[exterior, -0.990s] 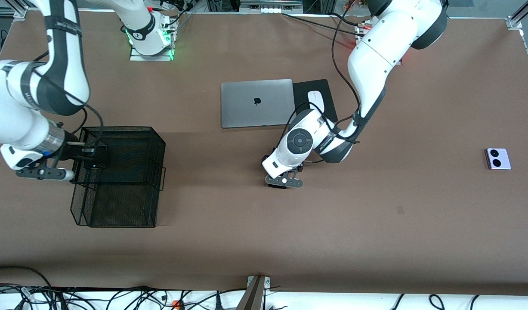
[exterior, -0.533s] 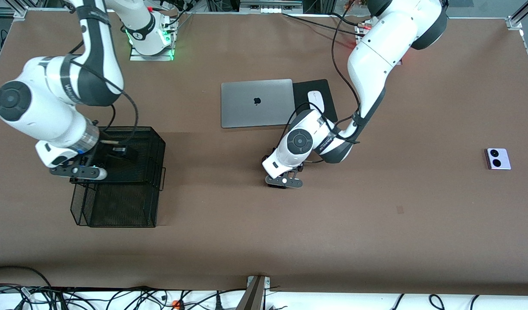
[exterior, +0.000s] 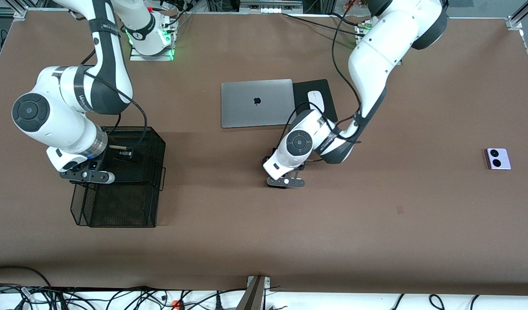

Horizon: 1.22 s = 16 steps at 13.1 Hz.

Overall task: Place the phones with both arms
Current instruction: 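Set the bar phone beside the laptop with the left gripper while the right withdraws, then grasp the bar phone with the right gripper while the left grasps the white phone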

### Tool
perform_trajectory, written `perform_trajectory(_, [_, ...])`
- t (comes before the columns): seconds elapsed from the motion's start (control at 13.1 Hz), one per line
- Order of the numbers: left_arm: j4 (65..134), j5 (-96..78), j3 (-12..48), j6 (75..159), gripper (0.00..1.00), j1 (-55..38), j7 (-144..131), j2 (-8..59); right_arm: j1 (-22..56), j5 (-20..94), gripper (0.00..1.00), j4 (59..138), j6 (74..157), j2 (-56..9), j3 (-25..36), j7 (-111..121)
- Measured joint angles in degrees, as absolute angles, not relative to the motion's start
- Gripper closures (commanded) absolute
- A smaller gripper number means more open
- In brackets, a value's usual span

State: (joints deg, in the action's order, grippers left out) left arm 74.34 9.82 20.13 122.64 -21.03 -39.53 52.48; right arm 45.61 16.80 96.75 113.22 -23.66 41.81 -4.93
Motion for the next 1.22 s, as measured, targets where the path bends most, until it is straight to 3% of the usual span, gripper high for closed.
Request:
perform_trajectory(0.53, [73.92,9.83,18.96,118.53,0.00,-19.35,-41.37,48.45,45.67,16.80,0.00,96.49,113.23,-23.98,41.80,-4.92])
perform_trajectory(0.84, [73.50,10.14,18.46,105.47,0.00,-10.47,-41.30,41.91,45.73,16.89,0.00,96.29,113.22,-25.00,41.75,-4.92])
perform_trajectory(1.22, [73.70,15.35,18.23,96.61,0.00,0.01,-32.59,37.58,48.53,19.83,0.00,94.65,115.61,-26.91,37.30,-12.66])
